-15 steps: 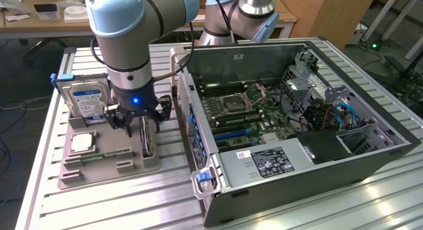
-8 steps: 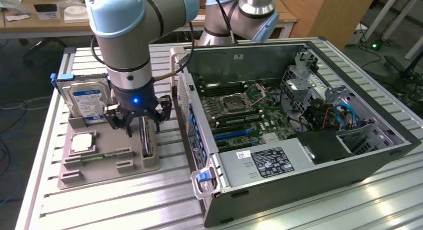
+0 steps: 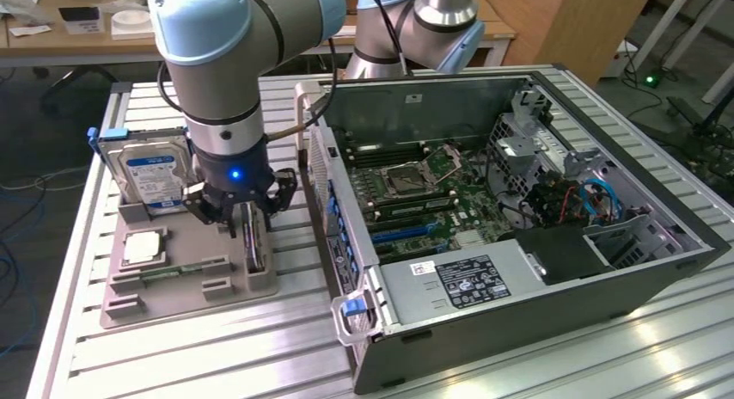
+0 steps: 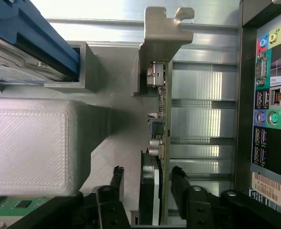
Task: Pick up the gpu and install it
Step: 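Pick up the gpu and move the gpu toward the slot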
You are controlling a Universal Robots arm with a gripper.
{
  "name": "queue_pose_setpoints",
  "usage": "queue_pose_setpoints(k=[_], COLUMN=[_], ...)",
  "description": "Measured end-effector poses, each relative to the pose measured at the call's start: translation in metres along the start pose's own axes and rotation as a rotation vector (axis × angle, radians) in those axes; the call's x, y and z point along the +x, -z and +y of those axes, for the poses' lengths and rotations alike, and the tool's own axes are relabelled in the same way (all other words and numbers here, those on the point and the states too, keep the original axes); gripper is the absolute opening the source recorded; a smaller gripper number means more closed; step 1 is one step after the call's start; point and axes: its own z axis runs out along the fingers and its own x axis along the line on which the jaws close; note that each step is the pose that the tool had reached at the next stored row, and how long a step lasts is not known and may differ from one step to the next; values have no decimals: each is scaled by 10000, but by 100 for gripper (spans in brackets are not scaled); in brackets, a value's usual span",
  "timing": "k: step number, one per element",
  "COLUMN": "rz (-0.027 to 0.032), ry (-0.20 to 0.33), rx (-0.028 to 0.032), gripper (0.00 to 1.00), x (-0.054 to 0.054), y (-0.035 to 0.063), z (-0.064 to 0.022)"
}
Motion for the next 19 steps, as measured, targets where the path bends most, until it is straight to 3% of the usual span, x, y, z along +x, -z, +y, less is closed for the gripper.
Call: queue_pose_setpoints(k=[3,19], rz=[0,-7], ry=[0,1], rx=[0,1], gripper=[45,45], x=[0,9], y=[0,0], z=[0,0])
